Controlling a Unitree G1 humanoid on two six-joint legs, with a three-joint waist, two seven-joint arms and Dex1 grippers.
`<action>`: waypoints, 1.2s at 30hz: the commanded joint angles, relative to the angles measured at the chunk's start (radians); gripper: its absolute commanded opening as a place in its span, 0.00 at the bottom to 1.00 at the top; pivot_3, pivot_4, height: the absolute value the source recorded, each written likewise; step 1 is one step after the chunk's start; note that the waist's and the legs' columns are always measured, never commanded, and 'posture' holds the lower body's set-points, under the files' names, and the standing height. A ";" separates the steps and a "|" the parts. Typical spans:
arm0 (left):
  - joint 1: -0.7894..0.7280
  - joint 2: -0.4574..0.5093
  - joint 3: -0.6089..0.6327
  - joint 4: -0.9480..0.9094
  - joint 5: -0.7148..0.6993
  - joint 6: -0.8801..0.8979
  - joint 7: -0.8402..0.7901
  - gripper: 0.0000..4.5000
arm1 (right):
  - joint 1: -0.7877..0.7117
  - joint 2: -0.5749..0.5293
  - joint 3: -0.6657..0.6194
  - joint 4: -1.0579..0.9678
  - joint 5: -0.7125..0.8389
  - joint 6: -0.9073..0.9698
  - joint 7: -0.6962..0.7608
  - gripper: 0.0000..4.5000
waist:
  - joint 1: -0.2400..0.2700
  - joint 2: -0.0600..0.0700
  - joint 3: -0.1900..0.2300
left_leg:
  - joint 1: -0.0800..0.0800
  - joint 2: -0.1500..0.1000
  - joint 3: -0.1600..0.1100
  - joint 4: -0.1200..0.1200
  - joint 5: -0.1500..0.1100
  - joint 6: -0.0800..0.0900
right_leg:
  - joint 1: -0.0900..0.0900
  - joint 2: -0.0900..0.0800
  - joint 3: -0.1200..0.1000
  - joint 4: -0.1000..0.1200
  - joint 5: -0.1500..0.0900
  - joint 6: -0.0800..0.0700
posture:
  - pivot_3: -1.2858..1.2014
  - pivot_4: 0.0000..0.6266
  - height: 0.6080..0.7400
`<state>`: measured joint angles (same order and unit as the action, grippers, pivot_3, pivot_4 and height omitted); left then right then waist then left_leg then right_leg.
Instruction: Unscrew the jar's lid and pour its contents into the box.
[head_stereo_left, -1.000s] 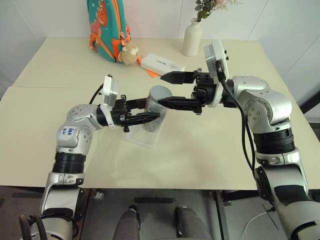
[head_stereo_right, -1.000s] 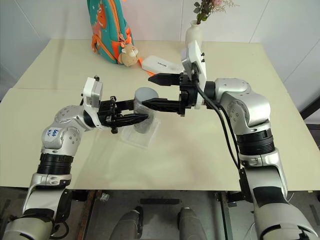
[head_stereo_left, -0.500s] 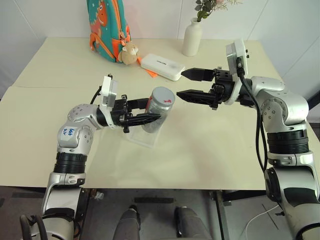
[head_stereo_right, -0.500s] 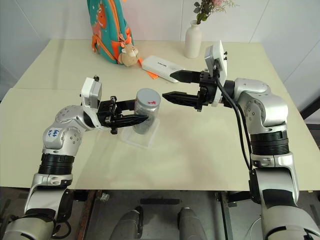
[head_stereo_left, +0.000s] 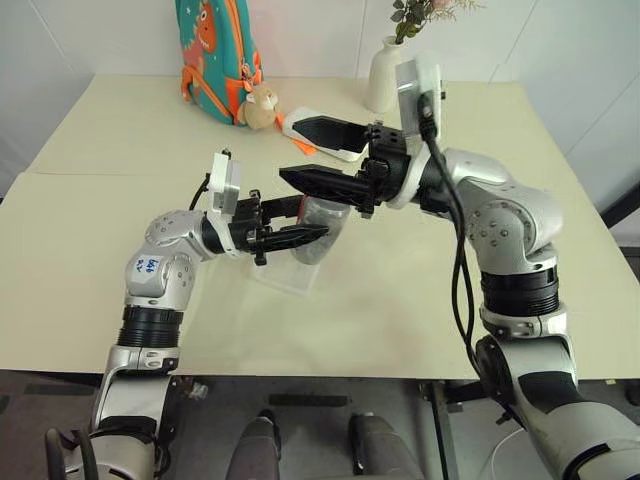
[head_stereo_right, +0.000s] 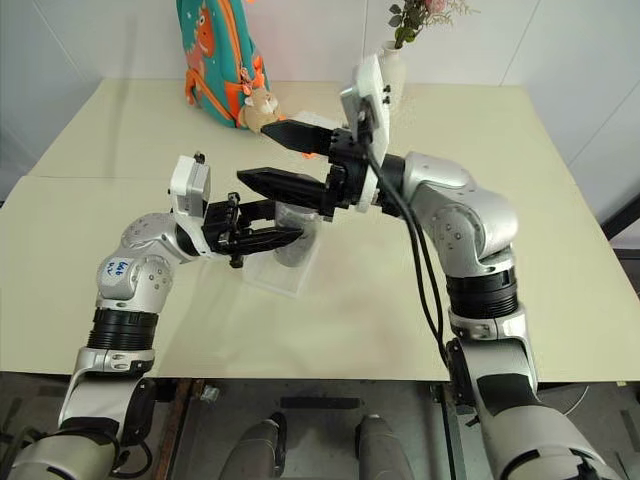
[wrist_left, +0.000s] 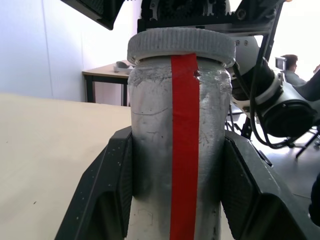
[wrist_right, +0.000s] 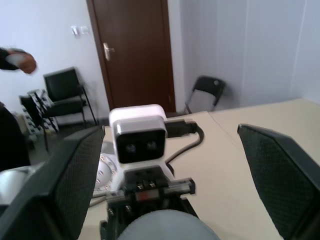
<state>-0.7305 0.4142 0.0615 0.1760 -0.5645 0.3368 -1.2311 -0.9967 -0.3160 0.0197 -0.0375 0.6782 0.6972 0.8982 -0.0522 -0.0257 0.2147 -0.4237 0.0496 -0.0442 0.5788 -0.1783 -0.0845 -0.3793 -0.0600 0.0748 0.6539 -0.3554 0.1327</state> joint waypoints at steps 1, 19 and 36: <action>-0.016 -0.012 0.031 -0.034 -0.035 -0.021 0.012 0.44 | -0.002 0.017 0.013 -0.016 -0.019 -0.014 -0.023 0.99 | 0.000 0.000 0.000 | 0.000 0.000 0.000 0.000 0.000 0.000 | 0.000 0.000 0.000 0.000 0.000 0.000 | 0.52 0.24 1.00; -0.013 -0.029 0.059 -0.035 -0.054 -0.027 0.052 0.44 | 0.043 -0.087 -0.013 -0.134 0.020 0.065 -0.017 0.99 | -0.001 0.000 0.000 | 0.000 0.000 0.000 -0.001 0.000 0.000 | 0.000 0.000 0.000 0.000 0.000 0.000 | 0.52 0.24 1.00; 0.000 -0.047 0.060 -0.054 -0.066 -0.027 0.065 0.44 | 0.011 -0.056 -0.028 0.024 -0.019 -0.031 -0.010 0.99 | -0.001 0.000 0.000 | 0.000 0.000 0.000 -0.001 0.000 0.000 | 0.000 0.000 0.000 -0.001 0.000 0.000 | 0.52 0.24 1.00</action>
<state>-0.7300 0.3680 0.1032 0.1688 -0.5999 0.3249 -1.1579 -0.9626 -0.3629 0.0283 -0.0131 0.6593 0.6948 0.8836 -0.0532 -0.0258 0.2147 -0.4236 0.0497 -0.0442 0.5783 -0.1784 -0.0845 -0.3792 -0.0599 0.0749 0.6533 -0.3554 0.1327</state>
